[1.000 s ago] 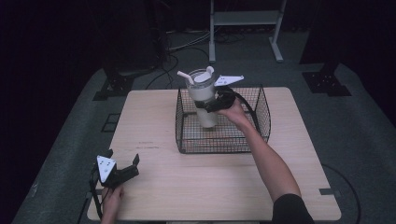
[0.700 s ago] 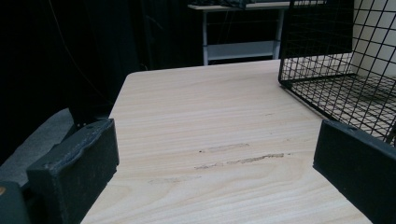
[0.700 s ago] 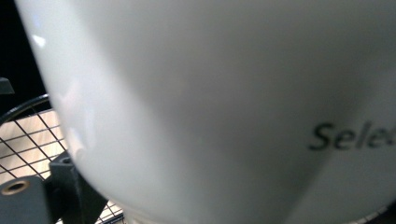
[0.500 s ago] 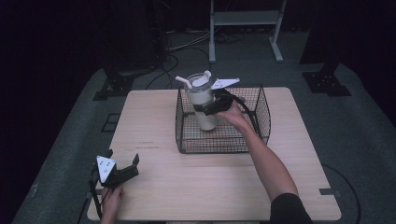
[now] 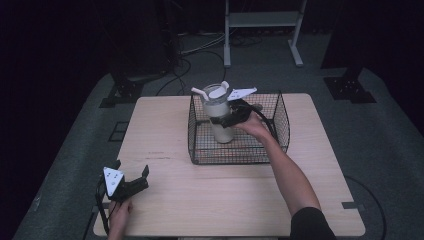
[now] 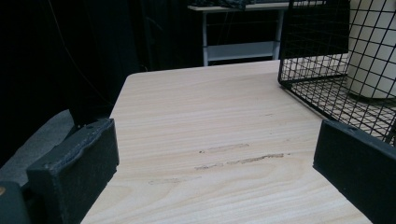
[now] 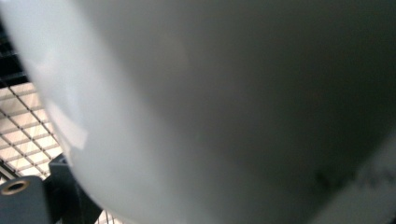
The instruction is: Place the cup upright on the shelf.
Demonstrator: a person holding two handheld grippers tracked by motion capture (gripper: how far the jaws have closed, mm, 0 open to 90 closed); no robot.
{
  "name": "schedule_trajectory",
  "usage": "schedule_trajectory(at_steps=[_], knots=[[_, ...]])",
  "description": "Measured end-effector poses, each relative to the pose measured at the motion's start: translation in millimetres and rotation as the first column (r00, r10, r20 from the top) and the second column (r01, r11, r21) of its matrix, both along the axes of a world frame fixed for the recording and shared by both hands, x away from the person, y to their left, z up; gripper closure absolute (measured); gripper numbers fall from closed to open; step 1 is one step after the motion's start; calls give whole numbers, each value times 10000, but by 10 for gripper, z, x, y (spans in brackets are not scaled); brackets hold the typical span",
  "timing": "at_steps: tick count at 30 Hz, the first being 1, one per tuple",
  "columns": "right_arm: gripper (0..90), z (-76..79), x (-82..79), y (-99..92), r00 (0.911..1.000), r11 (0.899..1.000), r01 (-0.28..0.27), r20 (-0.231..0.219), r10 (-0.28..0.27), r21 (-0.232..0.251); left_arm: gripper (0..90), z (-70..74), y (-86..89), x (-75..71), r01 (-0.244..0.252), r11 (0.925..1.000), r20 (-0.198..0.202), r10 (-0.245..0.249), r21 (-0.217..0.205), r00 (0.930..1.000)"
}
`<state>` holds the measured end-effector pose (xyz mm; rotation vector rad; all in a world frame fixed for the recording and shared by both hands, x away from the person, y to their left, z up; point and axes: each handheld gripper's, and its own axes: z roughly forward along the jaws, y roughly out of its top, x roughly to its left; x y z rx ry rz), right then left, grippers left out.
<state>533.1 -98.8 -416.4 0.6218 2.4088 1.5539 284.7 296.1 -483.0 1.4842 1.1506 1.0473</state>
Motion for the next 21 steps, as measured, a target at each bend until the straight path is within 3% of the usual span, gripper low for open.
schedule_trajectory(at_steps=[3, 9, 16, 21], knots=[[56, 0, 14, -90, 9997, 10000, 7, -234, -6, 45, 0, 0, -3, -1, 17, 10000, 9, -17, 29, 10000], [55, -12, 17, -181, 9997, 9999, 81, -234, -78, 132, 0, 0, -8, -5, 45, 9999, -12, -45, 123, 10000], [55, -65, -52, -228, 9994, 9996, -78, 343, 69, 268, 0, 0, -13, -5, 57, 9999, 6, -57, 156, 10000], [55, -67, -64, -229, 9990, 9997, -156, 415, 147, 207, 0, 0, -13, -8, 80, 9998, 2, -80, 160, 10000]])
